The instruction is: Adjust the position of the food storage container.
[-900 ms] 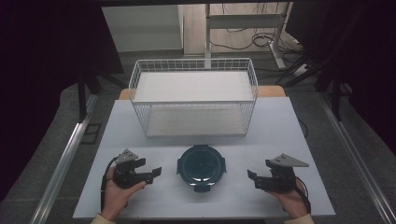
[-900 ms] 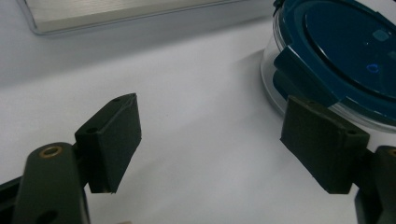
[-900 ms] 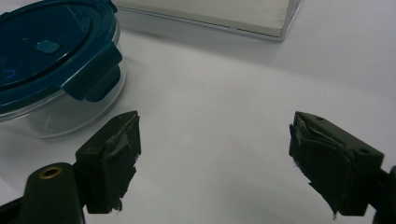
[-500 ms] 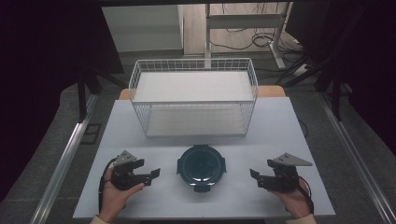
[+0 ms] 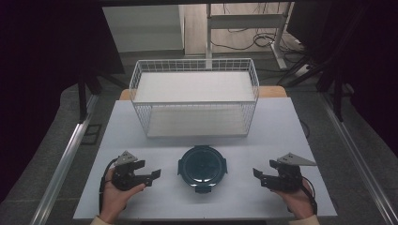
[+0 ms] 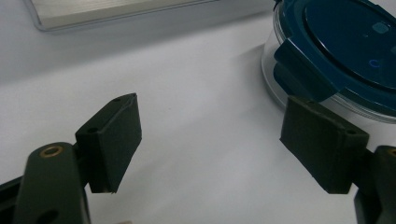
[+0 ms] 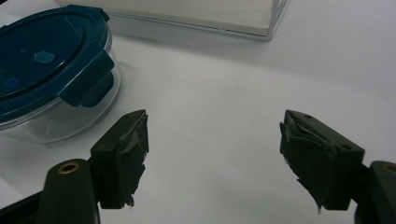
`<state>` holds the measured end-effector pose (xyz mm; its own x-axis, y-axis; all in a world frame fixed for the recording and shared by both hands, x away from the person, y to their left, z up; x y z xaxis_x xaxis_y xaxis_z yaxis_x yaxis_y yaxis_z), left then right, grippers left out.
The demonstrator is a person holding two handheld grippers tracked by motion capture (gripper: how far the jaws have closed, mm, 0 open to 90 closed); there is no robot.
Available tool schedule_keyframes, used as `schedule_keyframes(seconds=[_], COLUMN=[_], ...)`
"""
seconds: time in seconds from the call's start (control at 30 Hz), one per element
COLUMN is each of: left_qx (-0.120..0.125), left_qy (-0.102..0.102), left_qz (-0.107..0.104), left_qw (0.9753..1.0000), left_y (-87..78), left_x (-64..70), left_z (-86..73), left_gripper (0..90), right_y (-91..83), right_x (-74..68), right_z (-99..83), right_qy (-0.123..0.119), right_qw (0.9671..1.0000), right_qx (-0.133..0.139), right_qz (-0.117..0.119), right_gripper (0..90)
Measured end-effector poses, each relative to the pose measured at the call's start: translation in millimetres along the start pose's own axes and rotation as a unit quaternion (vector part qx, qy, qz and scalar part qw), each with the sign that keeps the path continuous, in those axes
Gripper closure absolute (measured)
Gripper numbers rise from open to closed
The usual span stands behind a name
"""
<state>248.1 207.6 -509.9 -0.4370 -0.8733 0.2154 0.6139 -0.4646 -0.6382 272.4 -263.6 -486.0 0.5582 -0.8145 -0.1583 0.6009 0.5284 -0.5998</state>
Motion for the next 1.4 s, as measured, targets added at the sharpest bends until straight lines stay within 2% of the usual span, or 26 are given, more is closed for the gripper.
schedule_keyframes(seconds=[0.3, 0.5, 0.63, 0.73, 0.77, 0.8, 0.83, 0.97, 1.1, 1.13, 1.17, 1.2, 1.23, 1.3, 1.4], left_qx=[-0.003, -0.007, -0.006, -0.002, 0.0, 0.0, 0.0, -0.004, -0.007, -0.007, -0.007, -0.007, -0.008, -0.008, -0.009], left_qy=[-0.001, -0.001, -0.005, -0.006, -0.006, -0.007, -0.007, -0.009, -0.011, -0.013, -0.013, -0.013, -0.013, -0.011, -0.012], left_qz=[-0.003, -0.002, -0.001, 0.001, 0.001, 0.0, 0.0, -0.004, -0.006, -0.008, -0.008, -0.008, -0.008, -0.008, -0.008], left_qw=[1.0, 1.0, 1.0, 1.0, 1.0, 1.0, 1.0, 0.9999, 0.9999, 0.9999, 0.9999, 0.9999, 0.9999, 0.9999, 0.9999], left_y=[0.0, 1.3, 0.3, -0.6, -1.0, -1.0, -1.0, 0.6, 1.1, 0.9, 0.9, 1.0, 1.1, 1.3, 1.2], left_x=[-0.6, -0.7, -1.8, -1.9, -1.7, -1.5, -1.5, -1.6, -0.6, -0.7, -0.7, -0.9, -0.9, -1.2, -1.3], left_z=[-0.7, -0.8, -0.7, -0.5, -0.2, 0.0, 0.0, -0.6, -0.9, -0.8, -0.8, -0.8, -0.9, -1.0, -1.0], left_gripper=[20.1, 20.2, 20.2, 20.5, 20.5, 20.5, 20.5, 20.4, 20.4, 20.4, 20.3, 20.3, 20.3, 20.3, 20.3], right_y=[1.8, 4.0, 4.8, 7.0, 7.0, 8.7, 8.7, 18.4, 26.2, 30.9, 30.9, 35.5, 38.1, 39.9, 52.7], right_x=[-3.2, -3.5, -5.3, -9.1, -9.1, -11.2, -11.2, -18.6, -23.6, -28.0, -28.0, -32.1, -34.2, -35.6, -43.1], right_z=[1.8, 2.6, 5.9, 12.7, 12.7, 16.7, 16.7, 26.7, 32.7, 36.3, 36.3, 39.4, 40.7, 41.6, 45.3], right_qy=[-0.008, -0.008, -0.009, -0.018, -0.018, -0.019, -0.019, -0.032, -0.039, -0.053, -0.053, -0.058, -0.062, -0.066, -0.069], right_qw=[0.9999, 0.9997, 0.9993, 0.9985, 0.9985, 0.9981, 0.9981, 0.9963, 0.9951, 0.9937, 0.9937, 0.9929, 0.9924, 0.9918, 0.9899], right_qx=[-0.011, -0.023, -0.033, -0.047, -0.047, -0.053, -0.053, -0.074, -0.083, -0.092, -0.092, -0.098, -0.099, -0.103, -0.118], right_qz=[0.001, 0.011, 0.018, 0.022, 0.022, 0.027, 0.027, 0.032, 0.035, 0.035, 0.035, 0.037, 0.037, 0.038, 0.037], right_gripper=[29.9, 35.9, 42.8, 52.7, 52.7, 57.5, 57.5, 68.3, 73.9, 78.4, 78.4, 84.6, 86.8, 88.7, 89.4])
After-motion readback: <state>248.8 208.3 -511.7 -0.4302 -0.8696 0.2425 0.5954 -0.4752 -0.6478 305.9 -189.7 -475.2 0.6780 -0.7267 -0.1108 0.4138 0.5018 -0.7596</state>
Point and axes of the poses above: each handheld gripper's, and its own axes: y roughly forward along the jaws, z roughly out of its top, x roughly to its right, the point moved 1 cm from there along y, roughly forward along the jaws, and after that the axes turned 4 degrees about z, right-handed, at the moved point
